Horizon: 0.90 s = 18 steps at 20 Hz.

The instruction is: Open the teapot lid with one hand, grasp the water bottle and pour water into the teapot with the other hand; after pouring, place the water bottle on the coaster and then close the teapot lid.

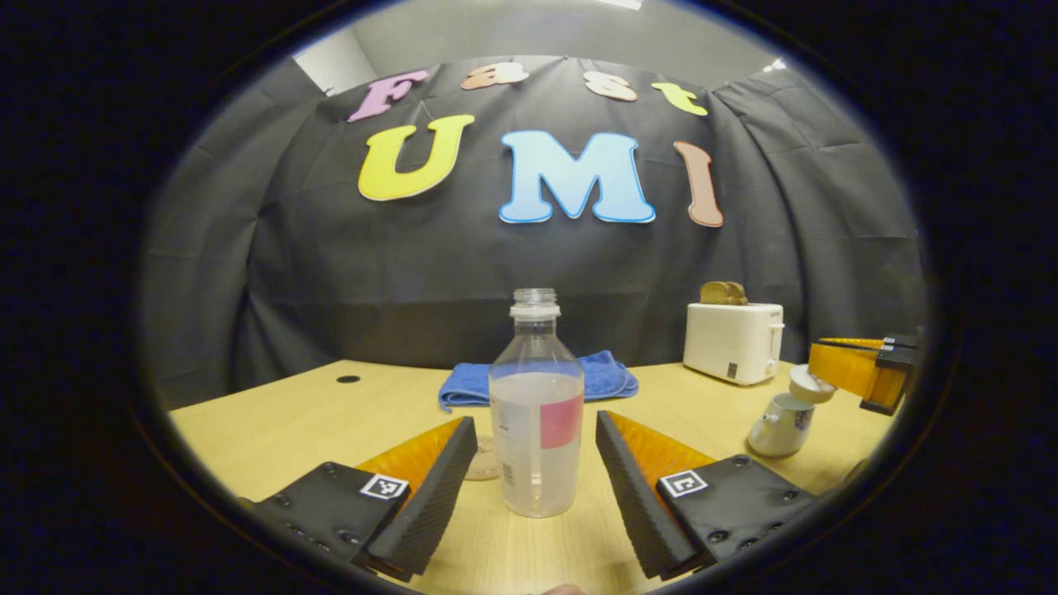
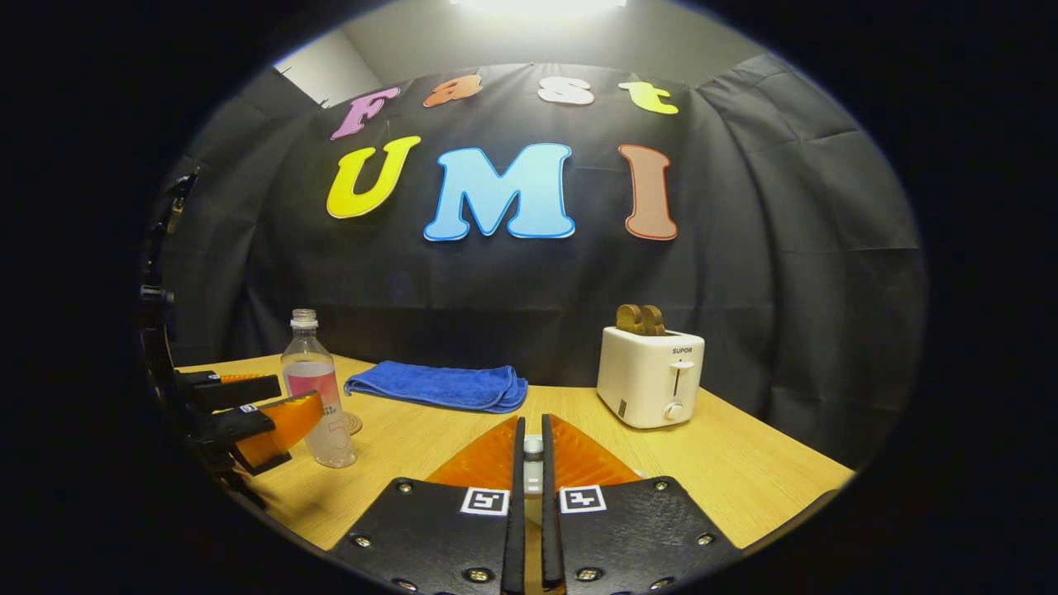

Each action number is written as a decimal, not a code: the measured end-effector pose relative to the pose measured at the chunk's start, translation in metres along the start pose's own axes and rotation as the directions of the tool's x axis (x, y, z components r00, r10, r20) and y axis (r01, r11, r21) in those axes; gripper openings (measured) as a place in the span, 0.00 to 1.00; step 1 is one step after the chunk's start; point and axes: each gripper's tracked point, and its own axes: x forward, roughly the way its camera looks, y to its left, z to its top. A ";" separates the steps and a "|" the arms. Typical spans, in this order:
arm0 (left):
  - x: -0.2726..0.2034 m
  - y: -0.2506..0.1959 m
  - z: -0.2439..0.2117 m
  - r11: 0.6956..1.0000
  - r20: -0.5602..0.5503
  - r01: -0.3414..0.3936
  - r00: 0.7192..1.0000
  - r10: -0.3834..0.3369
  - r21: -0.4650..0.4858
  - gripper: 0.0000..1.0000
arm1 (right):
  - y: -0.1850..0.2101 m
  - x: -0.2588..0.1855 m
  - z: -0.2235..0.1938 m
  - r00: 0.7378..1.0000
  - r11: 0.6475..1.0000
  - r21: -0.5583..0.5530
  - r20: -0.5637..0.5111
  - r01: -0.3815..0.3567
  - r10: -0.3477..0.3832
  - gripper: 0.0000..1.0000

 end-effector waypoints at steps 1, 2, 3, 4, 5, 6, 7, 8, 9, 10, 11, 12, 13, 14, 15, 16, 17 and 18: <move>0.004 0.000 -0.001 1.000 -0.001 -0.001 1.000 0.001 0.005 0.99 | 0.001 0.000 -0.002 1.000 1.000 -0.002 -0.006 -0.006 0.006 0.08; 0.007 -0.001 -0.002 1.000 -0.004 -0.001 1.000 0.001 0.012 0.99 | 0.002 0.000 -0.002 1.000 1.000 -0.001 -0.008 -0.010 0.010 0.08; 0.010 -0.003 -0.004 1.000 -0.007 0.001 1.000 -0.001 0.018 0.99 | 0.001 0.000 -0.002 1.000 1.000 -0.003 -0.009 -0.010 0.010 0.08; 0.010 -0.004 -0.004 1.000 -0.006 0.002 1.000 -0.002 0.025 0.99 | 0.002 0.000 -0.002 1.000 1.000 -0.005 -0.007 -0.012 0.012 0.08; 0.013 -0.004 -0.003 1.000 -0.006 0.001 1.000 -0.001 0.031 0.99 | 0.003 0.000 -0.002 1.000 1.000 -0.007 -0.007 -0.014 0.013 0.08; 0.015 -0.002 -0.003 0.999 -0.002 -0.004 1.000 0.004 0.034 0.99 | 0.004 0.000 -0.002 1.000 1.000 -0.009 -0.009 -0.018 0.018 0.08; 0.017 0.001 -0.001 0.999 0.003 -0.009 1.000 0.008 0.035 1.00 | 0.005 0.000 -0.003 1.000 1.000 -0.010 -0.010 -0.021 0.021 0.08; 0.020 0.002 -0.002 0.999 0.005 -0.015 1.000 0.014 0.035 0.99 | 0.006 0.000 -0.003 1.000 1.000 -0.010 -0.010 -0.024 0.024 0.08; 0.024 0.004 -0.002 0.999 0.003 -0.018 1.000 0.018 0.035 1.00 | 0.006 0.000 -0.004 1.000 1.000 -0.011 -0.012 -0.028 0.027 0.08; 0.028 0.005 -0.004 0.999 -0.003 -0.020 1.000 0.020 0.030 1.00 | 0.007 -0.001 -0.003 1.000 1.000 -0.011 -0.011 -0.029 0.029 0.08; 0.033 0.007 -0.005 1.000 -0.006 -0.020 1.000 0.020 0.021 1.00 | 0.007 -0.001 -0.003 0.999 0.999 -0.013 -0.012 -0.030 0.030 0.08; 0.037 0.010 -0.005 1.000 -0.009 -0.028 1.000 0.028 0.010 1.00 | 0.007 -0.002 -0.002 0.999 0.999 -0.013 -0.009 -0.032 0.031 0.08; 0.040 0.011 -0.007 1.000 -0.012 -0.030 0.999 0.030 0.005 1.00 | 0.007 -0.003 -0.001 1.000 0.999 -0.016 -0.007 -0.030 0.030 0.08; 0.041 0.012 -0.006 0.999 -0.014 -0.033 0.999 0.033 0.006 1.00 | 0.006 -0.004 0.000 1.000 0.999 -0.018 -0.003 -0.029 0.029 0.08; 0.044 0.012 -0.007 0.999 -0.017 -0.040 0.999 0.040 0.016 1.00 | 0.007 -0.006 0.001 1.000 0.999 -0.019 0.000 -0.030 0.030 0.08; 0.043 0.012 -0.005 0.999 -0.022 -0.041 0.999 0.042 0.027 0.94 | 0.008 -0.010 0.002 0.999 0.999 -0.020 0.003 -0.034 0.034 0.08; 0.040 0.009 -0.005 0.999 -0.031 -0.031 0.999 0.033 0.039 0.87 | 0.009 -0.019 0.002 0.999 0.999 -0.020 0.000 -0.039 0.039 0.08; 0.037 0.007 -0.005 0.999 -0.040 -0.020 0.999 0.022 0.038 0.86 | 0.009 -0.027 0.001 0.999 0.999 -0.013 0.001 -0.044 0.044 0.08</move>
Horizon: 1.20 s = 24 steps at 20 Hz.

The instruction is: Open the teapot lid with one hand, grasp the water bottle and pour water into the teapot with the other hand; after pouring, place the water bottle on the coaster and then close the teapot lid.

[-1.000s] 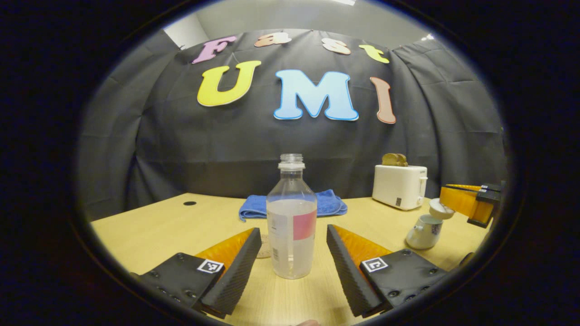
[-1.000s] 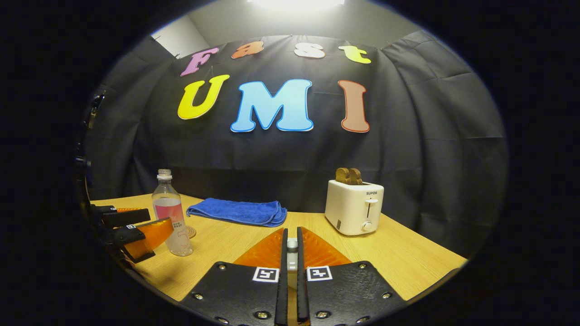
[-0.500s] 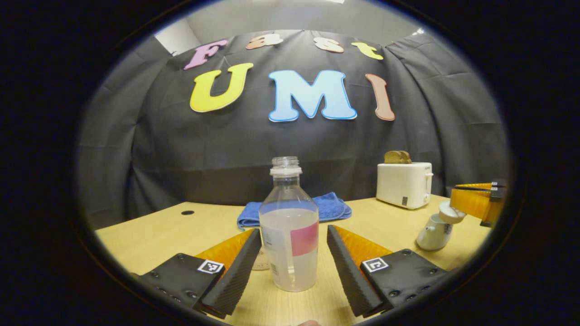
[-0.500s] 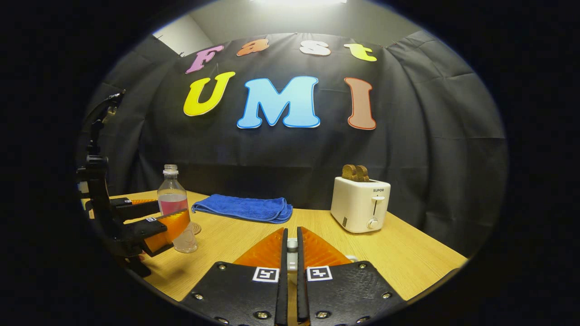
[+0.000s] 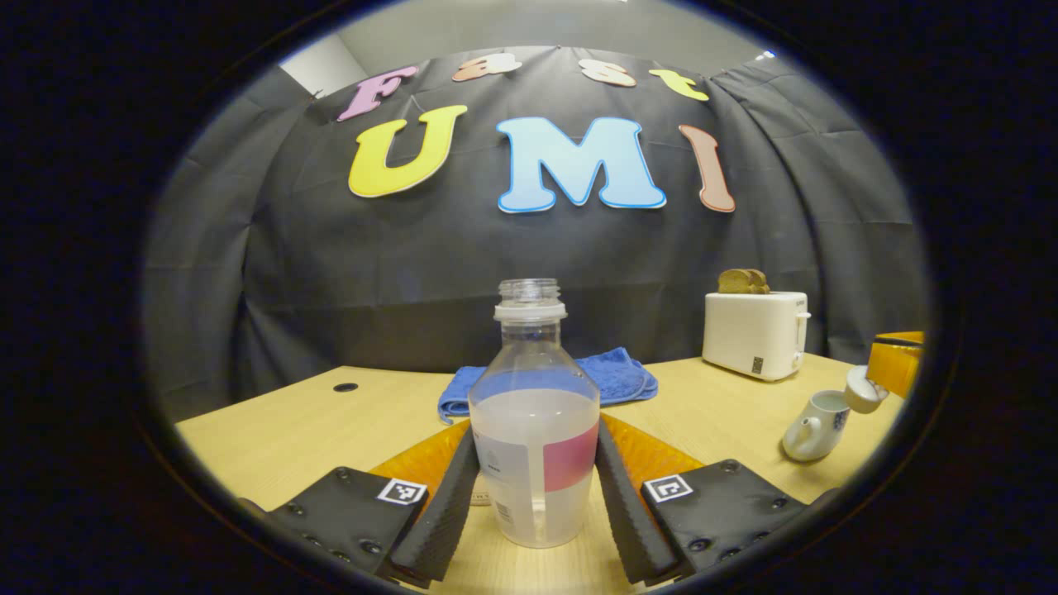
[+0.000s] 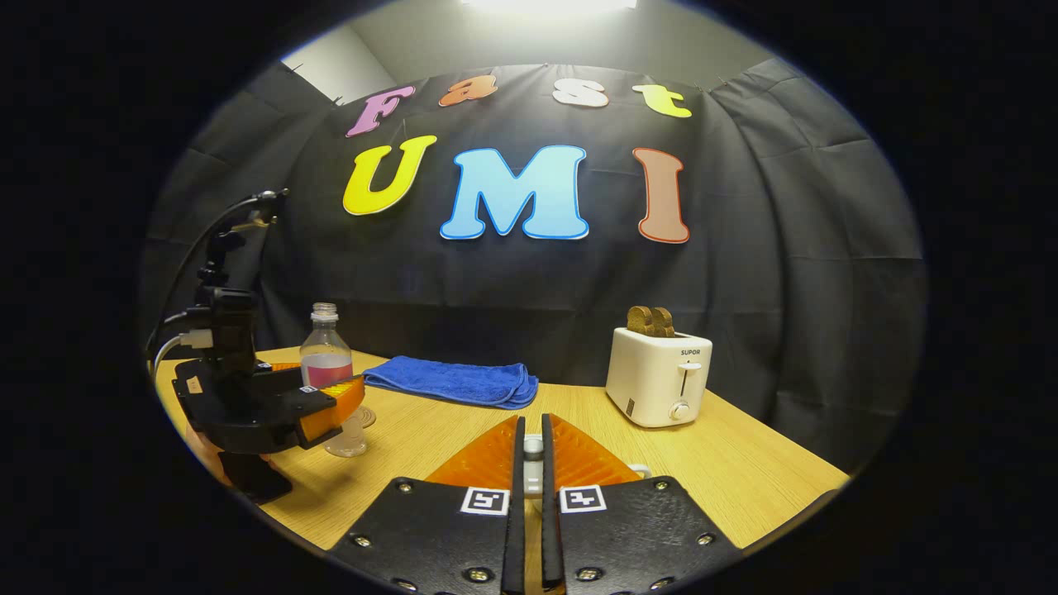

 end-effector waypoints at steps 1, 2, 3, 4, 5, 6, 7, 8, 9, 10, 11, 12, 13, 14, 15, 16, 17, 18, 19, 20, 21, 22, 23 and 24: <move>-0.001 -0.002 -0.001 1.000 -0.008 0.008 1.000 -0.008 0.000 0.86 | 0.000 -0.010 -0.001 1.000 1.000 0.010 -0.002 0.001 -0.001 0.08; -0.002 -0.004 0.000 1.000 -0.013 0.016 1.000 -0.016 0.002 0.86 | 0.000 -0.022 -0.001 1.000 1.000 0.027 -0.003 -0.003 0.003 0.08; -0.004 -0.006 0.001 1.000 -0.017 0.021 1.000 -0.021 0.008 0.86 | 0.001 -0.034 -0.001 1.000 0.999 0.039 -0.003 -0.004 0.004 0.08; -0.005 -0.006 0.001 1.000 -0.018 0.024 1.000 -0.024 0.015 0.86 | 0.000 -0.048 0.001 1.000 0.999 0.040 0.000 0.000 0.000 0.08; -0.006 -0.008 0.002 0.999 -0.017 0.025 1.000 -0.024 0.024 0.86 | -0.001 -0.058 0.003 1.000 0.999 0.034 0.003 0.005 -0.005 0.08; -0.007 -0.011 0.005 0.999 -0.015 0.027 1.000 -0.027 0.037 0.86 | -0.001 -0.069 0.003 1.000 1.000 0.029 0.003 0.006 -0.006 0.08; -0.009 -0.013 0.007 0.998 -0.010 0.028 1.000 -0.027 0.056 0.86 | 0.001 -0.079 0.002 1.000 0.999 0.034 -0.002 0.000 0.000 0.08; -0.010 -0.016 0.011 0.996 -0.006 0.030 1.000 -0.030 0.086 0.86 | 0.005 -0.090 -0.002 1.000 0.999 0.046 -0.009 -0.010 0.011 0.08; -0.010 -0.020 0.014 0.991 0.000 0.033 0.999 -0.033 0.129 0.86 | 0.007 -0.101 -0.004 1.000 0.998 0.058 -0.014 -0.019 0.020 0.08; -0.011 -0.026 0.020 0.983 0.008 0.039 0.999 -0.041 0.179 0.86 | 0.008 -0.112 -0.005 1.000 0.998 0.063 -0.015 -0.019 0.020 0.08; -0.012 -0.031 0.024 0.972 0.016 0.045 0.999 -0.051 0.231 0.86 | 0.007 -0.123 -0.007 1.000 0.998 0.068 -0.015 -0.014 0.015 0.08; -0.012 -0.039 0.029 0.958 0.023 0.055 0.998 -0.064 0.281 0.86 | 0.008 -0.133 -0.011 1.000 0.997 0.074 -0.019 -0.016 0.017 0.08; -0.013 -0.046 0.031 0.944 0.028 0.064 0.997 -0.078 0.325 0.86 | 0.010 -0.142 -0.015 0.999 0.997 0.077 -0.028 -0.015 0.017 0.08; -0.014 -0.054 0.032 0.930 0.029 0.074 0.995 -0.090 0.360 0.86 | 0.011 -0.149 -0.020 0.999 0.997 0.078 -0.039 -0.014 0.017 0.08; -0.014 -0.062 0.031 0.916 0.029 0.084 0.994 -0.103 0.392 0.86 | 0.012 -0.155 -0.024 0.999 0.997 0.079 -0.048 -0.013 0.017 0.08; -0.014 -0.069 0.031 0.904 0.030 0.091 0.993 -0.114 0.418 0.85 | 0.012 -0.160 -0.028 0.998 0.997 0.077 -0.055 -0.011 0.015 0.08; -0.015 -0.078 0.032 0.886 0.031 0.099 0.991 -0.127 0.452 0.84 | 0.011 -0.165 -0.030 0.998 0.997 0.073 -0.058 -0.003 0.007 0.08; -0.015 -0.085 0.031 0.867 0.032 0.100 0.991 -0.132 0.488 0.84 | 0.012 -0.168 -0.033 0.998 0.997 0.075 -0.062 -0.002 0.007 0.08; -0.015 -0.090 0.032 0.840 0.031 0.098 0.990 -0.135 0.534 0.84 | 0.013 -0.171 -0.035 0.998 0.997 0.082 -0.066 -0.005 0.010 0.08; -0.013 -0.096 0.031 0.807 0.030 0.092 0.990 -0.135 0.584 0.84 | 0.015 -0.173 -0.036 0.998 0.996 0.087 -0.067 -0.008 0.014 0.08; -0.011 -0.101 0.031 0.771 0.025 0.092 0.990 -0.139 0.630 0.84 | 0.015 -0.175 -0.037 0.998 0.996 0.086 -0.069 -0.009 0.015 0.08; -0.007 -0.110 0.027 0.711 0.010 0.099 0.989 -0.148 0.696 0.84 | 0.015 -0.176 -0.037 0.998 0.996 0.085 -0.067 -0.012 0.018 0.08; -0.004 -0.115 0.023 0.678 -0.005 0.108 0.988 -0.152 0.727 0.84 | 0.016 -0.177 -0.038 0.997 0.996 0.085 -0.068 -0.014 0.020 0.08; -0.004 -0.120 0.019 0.651 -0.017 0.116 0.987 -0.157 0.750 0.84 | 0.016 -0.177 -0.039 0.997 0.996 0.087 -0.070 -0.016 0.022 0.08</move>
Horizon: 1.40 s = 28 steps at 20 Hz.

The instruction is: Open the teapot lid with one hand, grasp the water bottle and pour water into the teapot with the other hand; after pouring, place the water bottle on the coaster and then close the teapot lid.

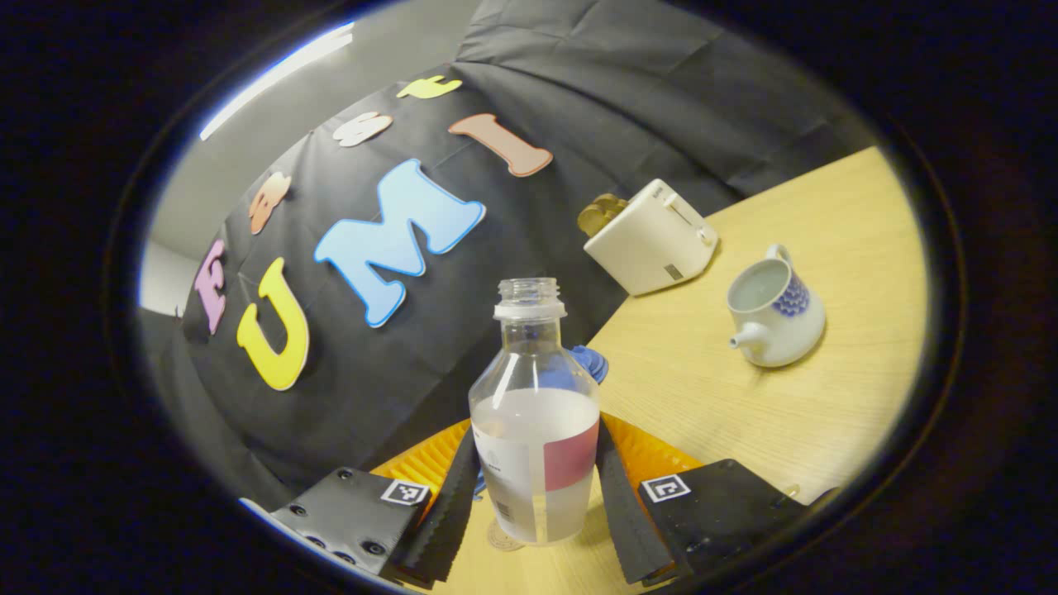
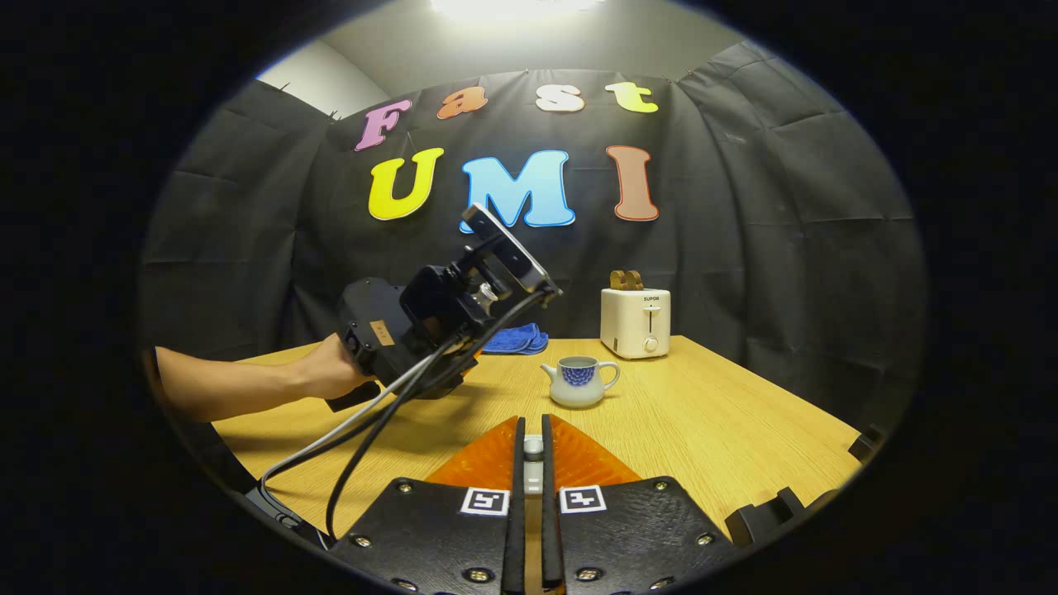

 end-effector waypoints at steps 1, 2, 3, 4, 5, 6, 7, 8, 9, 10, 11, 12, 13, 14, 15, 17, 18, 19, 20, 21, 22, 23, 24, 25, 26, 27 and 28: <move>0.002 -0.006 0.001 1.000 -0.001 0.013 1.000 -0.013 0.022 0.84 | -0.001 -0.001 0.000 1.000 1.000 0.001 0.000 0.001 -0.001 0.08; 0.004 -0.011 0.002 0.999 -0.003 0.029 1.000 -0.029 0.043 0.84 | -0.001 -0.002 0.001 1.000 1.000 0.002 0.002 0.002 -0.002 0.08; 0.006 -0.019 0.003 0.997 -0.007 0.044 0.999 -0.043 0.070 0.84 | -0.001 -0.002 -0.001 1.000 1.000 -0.002 0.001 0.005 -0.005 0.08; 0.009 -0.025 0.004 0.994 -0.013 0.051 0.999 -0.050 0.099 0.84 | -0.002 -0.003 0.000 1.000 1.000 -0.003 0.001 0.006 -0.006 0.08; 0.010 -0.027 0.004 0.990 -0.021 0.054 0.998 -0.052 0.134 0.84 | -0.002 -0.002 -0.002 1.000 1.000 -0.003 -0.001 0.006 -0.006 0.08; 0.010 -0.030 0.005 0.984 -0.026 0.057 0.998 -0.053 0.169 0.84 | -0.003 -0.003 -0.003 1.000 1.000 -0.003 -0.004 0.006 -0.006 0.08; 0.012 -0.032 0.006 0.977 -0.031 0.065 0.998 -0.060 0.201 0.84 | -0.003 -0.003 -0.004 1.000 1.000 -0.001 -0.007 0.007 -0.007 0.07; 0.013 -0.037 0.006 0.971 -0.038 0.076 0.997 -0.070 0.229 0.84 | -0.004 -0.003 -0.006 1.000 1.000 0.001 -0.012 0.007 -0.007 0.08; 0.014 -0.040 0.006 0.963 -0.046 0.088 0.996 -0.079 0.253 0.84 | -0.004 -0.002 -0.007 1.000 1.000 0.006 -0.015 0.008 -0.007 0.08; 0.016 -0.043 0.008 0.957 -0.049 0.098 0.995 -0.087 0.273 0.84 | -0.005 -0.002 -0.008 1.000 1.000 0.011 -0.017 0.009 -0.009 0.08; 0.017 -0.045 0.009 0.951 -0.051 0.109 0.994 -0.099 0.290 0.84 | -0.005 -0.003 -0.008 1.000 1.000 0.014 -0.016 0.011 -0.010 0.08; 0.018 -0.048 0.010 0.943 -0.054 0.120 0.993 -0.109 0.310 0.84 | -0.006 -0.003 -0.007 1.000 1.000 0.013 -0.017 0.013 -0.013 0.08; 0.019 -0.050 0.013 0.935 -0.052 0.125 0.992 -0.114 0.332 0.84 | -0.007 -0.004 -0.009 1.000 1.000 0.011 -0.017 0.015 -0.015 0.08; 0.019 -0.052 0.016 0.924 -0.053 0.128 0.992 -0.116 0.361 0.84 | -0.007 -0.003 -0.009 1.000 1.000 0.011 -0.017 0.015 -0.015 0.08; 0.019 -0.058 0.018 0.896 -0.072 0.148 0.989 -0.130 0.417 0.84 | -0.008 -0.003 -0.011 1.000 1.000 0.013 -0.023 0.016 -0.015 0.08; 0.018 -0.061 0.022 0.868 -0.071 0.149 0.989 -0.132 0.474 0.84 | -0.008 -0.003 -0.011 1.000 1.000 0.021 -0.025 0.018 -0.017 0.08; 0.016 -0.064 0.024 0.853 -0.070 0.151 0.988 -0.134 0.500 0.84 | -0.010 -0.004 -0.011 0.999 1.000 0.022 -0.025 0.021 -0.021 0.08; 0.016 -0.068 0.024 0.841 -0.077 0.158 0.987 -0.137 0.518 0.84 | -0.011 -0.003 -0.011 0.999 0.999 0.024 -0.026 0.025 -0.024 0.08; 0.015 -0.069 0.026 0.828 -0.082 0.166 0.986 -0.144 0.536 0.84 | -0.013 -0.003 -0.012 0.999 0.999 0.028 -0.030 0.027 -0.026 0.08; 0.016 -0.069 0.026 0.818 -0.089 0.175 0.985 -0.151 0.547 0.84 | -0.013 -0.004 -0.013 0.999 0.999 0.032 -0.033 0.028 -0.027 0.08; 0.018 -0.071 0.028 0.801 -0.096 0.182 0.983 -0.156 0.570 0.84 | -0.014 -0.004 -0.014 0.999 0.999 0.032 -0.035 0.031 -0.030 0.08; 0.019 -0.072 0.029 0.788 -0.100 0.182 0.983 -0.152 0.588 0.84 | -0.015 -0.004 -0.014 0.999 0.999 0.033 -0.036 0.033 -0.031 0.08; 0.019 -0.073 0.030 0.776 -0.102 0.182 0.983 -0.151 0.604 0.84 | -0.015 -0.004 -0.014 0.999 0.999 0.035 -0.036 0.034 -0.032 0.08; 0.020 -0.073 0.031 0.764 -0.105 0.184 0.983 -0.151 0.619 0.84 | -0.017 -0.004 -0.014 0.999 0.999 0.037 -0.037 0.036 -0.035 0.08; 0.020 -0.072 0.031 0.752 -0.113 0.187 0.982 -0.149 0.632 0.84 | -0.017 -0.004 -0.015 0.999 0.999 0.040 -0.038 0.036 -0.035 0.08; 0.020 -0.072 0.030 0.741 -0.123 0.190 0.982 -0.145 0.644 0.84 | -0.018 -0.004 -0.016 0.999 0.998 0.042 -0.040 0.037 -0.036 0.08; 0.019 -0.072 0.031 0.731 -0.128 0.193 0.981 -0.145 0.655 0.84 | -0.019 -0.004 -0.015 0.999 0.998 0.048 -0.038 0.038 -0.036 0.08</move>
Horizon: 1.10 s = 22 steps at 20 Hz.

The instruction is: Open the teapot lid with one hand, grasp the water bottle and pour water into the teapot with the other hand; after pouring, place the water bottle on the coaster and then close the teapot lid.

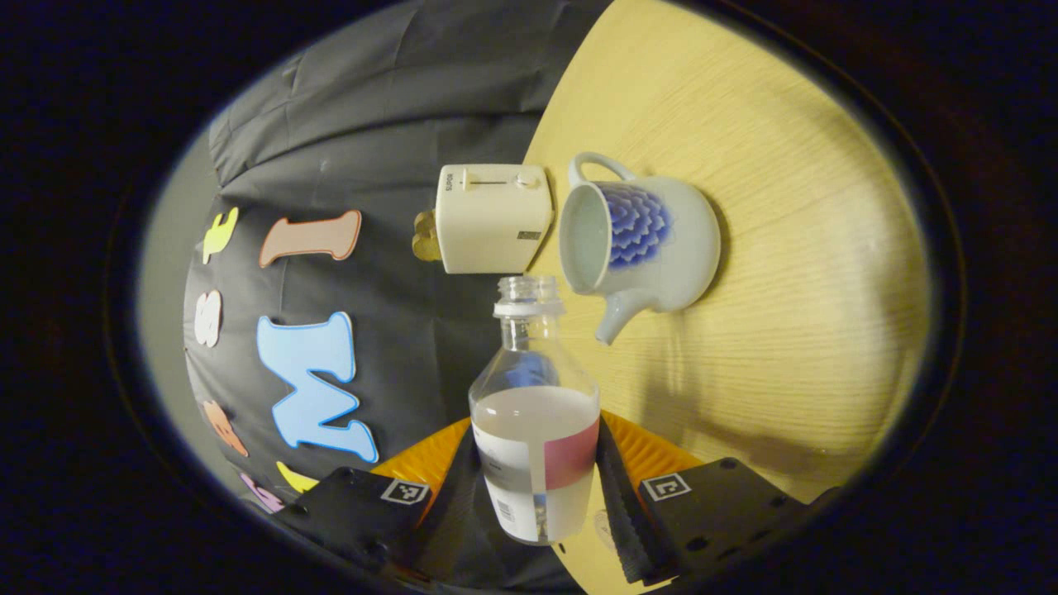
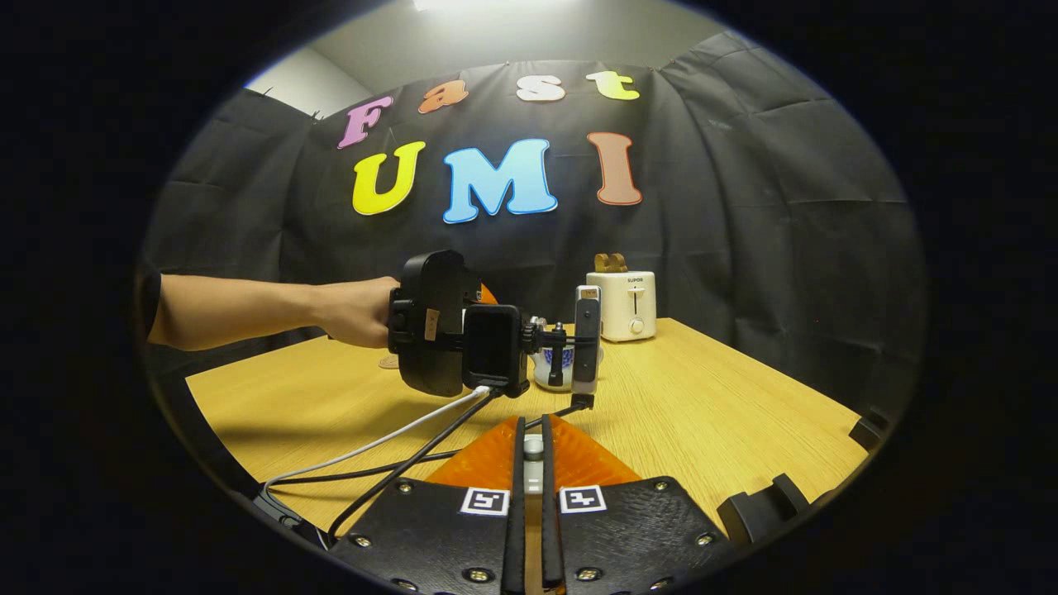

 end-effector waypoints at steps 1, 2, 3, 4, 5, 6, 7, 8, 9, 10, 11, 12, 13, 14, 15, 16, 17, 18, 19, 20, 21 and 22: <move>0.000 0.001 0.000 1.000 -0.003 0.003 1.000 -0.003 0.013 0.84 | 0.000 -0.001 0.000 1.000 1.000 0.006 0.001 0.000 0.000 0.08; -0.001 0.002 0.002 1.000 -0.002 0.002 1.000 -0.002 0.031 0.84 | -0.001 -0.001 0.000 1.000 1.000 0.007 -0.001 0.002 -0.002 0.08; -0.002 0.003 0.002 0.998 -0.008 0.003 1.000 -0.002 0.056 0.84 | -0.001 0.000 0.000 1.000 1.000 0.006 -0.002 0.001 -0.001 0.08; -0.002 0.004 0.004 0.996 -0.011 0.002 1.000 -0.001 0.085 0.84 | -0.001 0.000 0.001 1.000 1.000 0.005 -0.003 0.001 -0.001 0.08; -0.003 0.006 0.004 0.994 -0.016 0.003 1.000 -0.001 0.113 0.84 | -0.001 -0.001 0.000 1.000 1.000 0.003 -0.002 0.001 -0.001 0.08; -0.003 0.007 0.006 0.990 -0.020 0.009 1.000 -0.006 0.144 0.84 | -0.002 -0.001 0.000 1.000 1.000 0.000 -0.002 0.001 -0.001 0.08; -0.003 0.005 0.006 0.987 -0.028 0.023 0.999 -0.019 0.159 0.84 | -0.002 -0.001 0.000 1.000 1.000 0.000 -0.003 0.003 -0.003 0.08; -0.003 0.004 0.006 0.984 -0.036 0.036 0.999 -0.030 0.177 0.84 | -0.004 -0.002 0.000 1.000 1.000 0.002 -0.004 0.006 -0.006 0.08; 0.004 0.004 0.007 0.982 -0.036 0.037 0.999 -0.031 0.187 0.84 | -0.006 -0.001 -0.001 1.000 1.000 0.004 -0.009 0.011 -0.011 0.08; 0.000 0.006 0.007 0.980 -0.038 0.036 0.999 -0.029 0.198 0.84 | -0.007 0.000 -0.005 1.000 1.000 0.008 -0.020 0.012 -0.012 0.08; -0.001 0.006 0.009 0.978 -0.038 0.039 0.999 -0.032 0.203 0.84 | -0.007 0.001 -0.008 0.999 1.000 0.016 -0.031 0.011 -0.010 0.08; -0.002 0.007 0.010 0.977 -0.037 0.039 0.999 -0.032 0.209 0.84 | -0.007 0.002 -0.011 0.999 1.000 0.027 -0.041 0.010 -0.009 0.08; -0.003 0.008 0.011 0.976 -0.038 0.040 0.999 -0.032 0.216 0.84 | -0.008 0.002 -0.013 0.999 0.999 0.034 -0.048 0.008 -0.007 0.08; -0.003 0.008 0.011 0.973 -0.041 0.041 0.999 -0.032 0.225 0.84 | -0.008 0.002 -0.013 0.999 0.999 0.036 -0.051 0.009 -0.007 0.08; -0.003 0.010 0.010 0.969 -0.048 0.045 0.998 -0.034 0.244 0.84 | -0.008 0.002 -0.013 0.999 0.999 0.034 -0.052 0.010 -0.008 0.08; -0.004 0.011 0.010 0.966 -0.049 0.043 0.998 -0.031 0.257 0.84 | -0.008 0.002 -0.012 0.999 0.999 0.032 -0.049 0.011 -0.009 0.08; -0.004 0.013 0.010 0.963 -0.052 0.043 0.998 -0.030 0.268 0.84 | -0.008 0.002 -0.011 0.999 0.999 0.030 -0.047 0.011 -0.009 0.08; -0.004 0.014 0.010 0.958 -0.057 0.048 0.998 -0.033 0.282 0.84 | -0.008 0.002 -0.011 0.999 1.000 0.029 -0.046 0.010 -0.008 0.08; -0.004 0.012 0.010 0.954 -0.064 0.059 0.997 -0.042 0.293 0.84 | -0.008 0.002 -0.011 0.999 1.000 0.029 -0.047 0.009 -0.008 0.08; -0.003 0.014 0.010 0.949 -0.065 0.054 0.997 -0.035 0.309 0.84 | -0.007 0.002 -0.011 0.999 1.000 0.029 -0.047 0.007 -0.006 0.08; -0.005 0.017 0.012 0.943 -0.068 0.048 0.997 -0.027 0.328 0.84 | -0.007 0.002 -0.012 0.999 1.000 0.030 -0.048 0.007 -0.006 0.08; -0.005 0.017 0.011 0.941 -0.071 0.054 0.997 -0.032 0.333 0.84 | -0.008 0.002 -0.013 0.999 1.000 0.029 -0.051 0.007 -0.006 0.08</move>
